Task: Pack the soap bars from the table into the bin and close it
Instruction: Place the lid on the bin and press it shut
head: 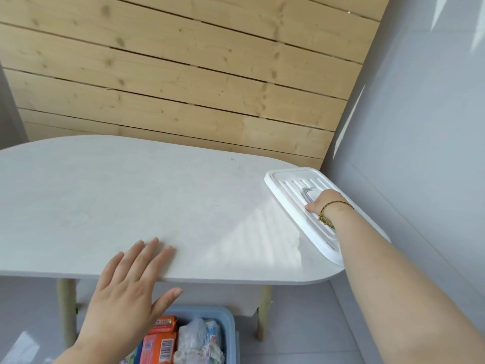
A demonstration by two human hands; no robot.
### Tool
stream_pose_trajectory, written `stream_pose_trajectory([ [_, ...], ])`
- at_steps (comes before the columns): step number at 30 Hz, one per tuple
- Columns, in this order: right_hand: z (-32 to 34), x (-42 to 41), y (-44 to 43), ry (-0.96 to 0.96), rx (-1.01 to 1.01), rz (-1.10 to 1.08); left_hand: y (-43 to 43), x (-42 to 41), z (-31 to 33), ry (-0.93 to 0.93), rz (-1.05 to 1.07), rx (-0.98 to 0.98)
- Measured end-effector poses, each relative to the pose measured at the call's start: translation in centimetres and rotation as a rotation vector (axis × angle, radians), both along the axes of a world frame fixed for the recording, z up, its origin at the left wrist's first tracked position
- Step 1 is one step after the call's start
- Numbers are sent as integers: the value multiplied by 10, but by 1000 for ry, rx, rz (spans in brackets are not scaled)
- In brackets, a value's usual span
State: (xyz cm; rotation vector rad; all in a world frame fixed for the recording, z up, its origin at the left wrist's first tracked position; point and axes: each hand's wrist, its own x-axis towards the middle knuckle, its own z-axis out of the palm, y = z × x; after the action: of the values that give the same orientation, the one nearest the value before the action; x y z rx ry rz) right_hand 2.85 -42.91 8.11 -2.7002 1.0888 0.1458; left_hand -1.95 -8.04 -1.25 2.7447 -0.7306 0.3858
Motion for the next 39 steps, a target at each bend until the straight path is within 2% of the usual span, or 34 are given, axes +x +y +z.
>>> stream_pose_trajectory([
  [4,11,1,2,95,84,-29,0,0,1,41,0,30],
  [11,15,0,-8,83,269,-83,-1,0,2,17,-2,60],
  [14,13,-5,-16,-72,306,-125,-1,0,3,42,10,88],
  [17,8,-19,-12,-146,188,-152,-1,-2,7,44,21,114],
  [20,5,-29,-12,-357,92,-183,0,-2,8,73,18,163],
  [25,22,-65,9,-699,31,-13,0,-5,15,156,64,84],
  [27,28,-85,26,-783,29,77,-3,-6,27,331,45,-134],
  [30,30,-117,61,-838,4,256,-6,-17,58,521,32,-752],
  [33,24,-144,101,-859,-3,454,-4,-27,84,785,-3,-1155],
  [35,17,-160,131,-868,22,601,7,-36,96,892,-27,-1242],
  [39,3,-176,186,-878,22,789,47,-58,95,908,50,-1155],
])
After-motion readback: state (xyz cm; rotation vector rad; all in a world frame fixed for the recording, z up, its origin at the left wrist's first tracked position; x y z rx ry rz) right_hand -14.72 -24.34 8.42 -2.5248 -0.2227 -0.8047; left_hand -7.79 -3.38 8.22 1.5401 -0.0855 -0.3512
